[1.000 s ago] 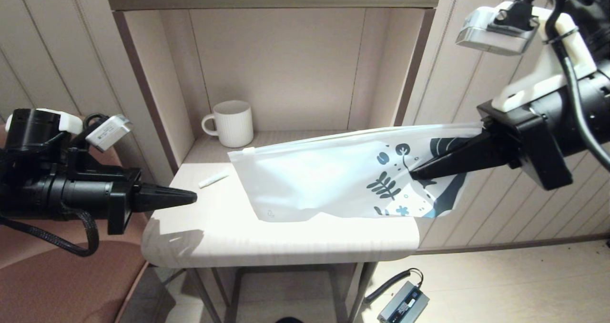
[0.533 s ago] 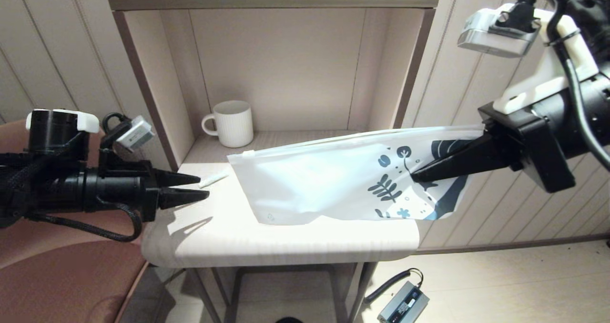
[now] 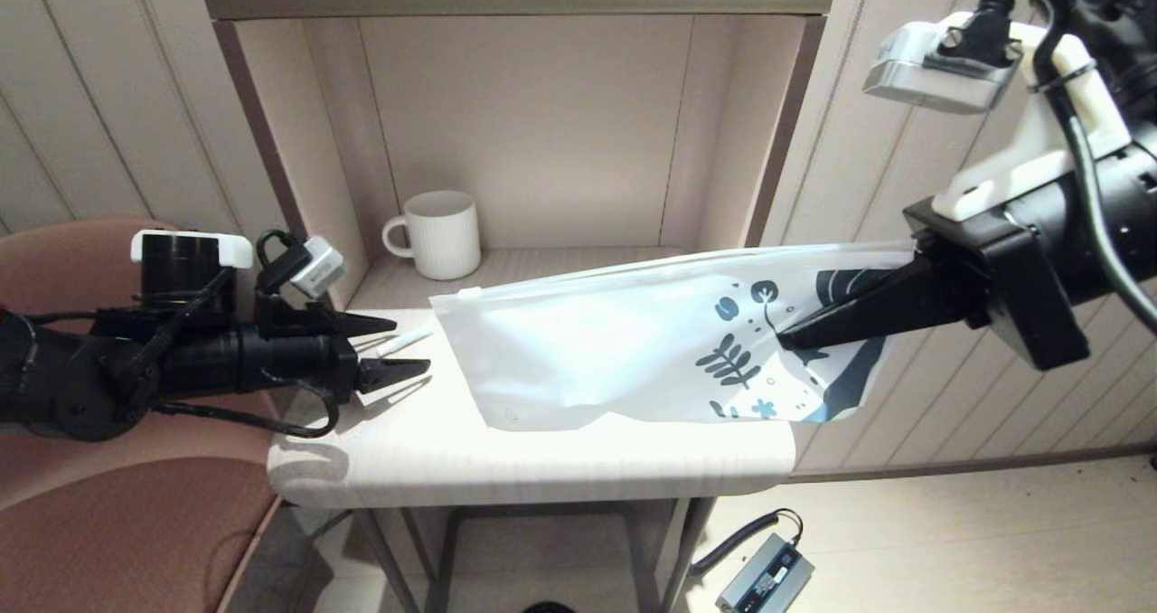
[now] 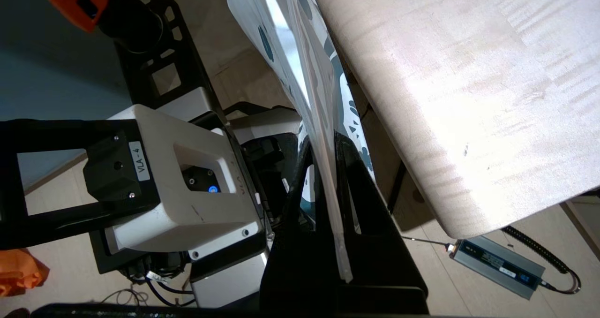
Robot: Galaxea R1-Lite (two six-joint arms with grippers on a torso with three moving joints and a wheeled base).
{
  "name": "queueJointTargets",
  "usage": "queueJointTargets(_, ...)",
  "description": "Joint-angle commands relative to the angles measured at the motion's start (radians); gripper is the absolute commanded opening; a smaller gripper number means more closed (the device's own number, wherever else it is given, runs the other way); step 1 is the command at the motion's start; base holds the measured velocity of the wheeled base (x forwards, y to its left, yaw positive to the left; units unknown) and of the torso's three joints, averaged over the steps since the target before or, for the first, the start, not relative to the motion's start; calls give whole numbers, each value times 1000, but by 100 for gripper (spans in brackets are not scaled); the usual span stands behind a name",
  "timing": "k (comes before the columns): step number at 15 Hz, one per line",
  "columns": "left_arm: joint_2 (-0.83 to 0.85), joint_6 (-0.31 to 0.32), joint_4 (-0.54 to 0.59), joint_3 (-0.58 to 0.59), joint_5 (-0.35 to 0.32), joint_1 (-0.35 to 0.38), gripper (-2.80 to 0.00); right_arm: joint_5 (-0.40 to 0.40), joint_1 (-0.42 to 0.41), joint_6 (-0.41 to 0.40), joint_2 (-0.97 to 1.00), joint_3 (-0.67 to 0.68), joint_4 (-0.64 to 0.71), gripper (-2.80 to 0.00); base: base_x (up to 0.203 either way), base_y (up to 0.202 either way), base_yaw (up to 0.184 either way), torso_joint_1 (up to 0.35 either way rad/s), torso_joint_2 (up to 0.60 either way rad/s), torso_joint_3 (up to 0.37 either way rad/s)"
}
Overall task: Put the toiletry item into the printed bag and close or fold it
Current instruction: Pick up the toothpaste
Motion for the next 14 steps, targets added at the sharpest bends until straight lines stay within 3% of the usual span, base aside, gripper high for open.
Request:
queueJointTargets(1, 50, -1, -13, -15, -2, -2, 0, 13, -1, -3, 6, -2, 6, -280, 0, 0, 0, 0, 0, 0)
queueJointTargets(5, 63, 0, -15, -26, -1, 0, 0, 15, -1, -3, 9, -5, 6, -280, 0, 0, 0, 0, 0, 0)
queueJointTargets(6, 66, 3, -16, -24, -1, 0, -280, 15, -1, -3, 10, -7, 6, -280, 0, 0, 0, 0, 0, 0)
queueJointTargets(14, 72, -3, -16, -23, -4, 0, -280, 15, -1, -3, 12, -9, 6, -280, 0, 0, 0, 0, 0, 0)
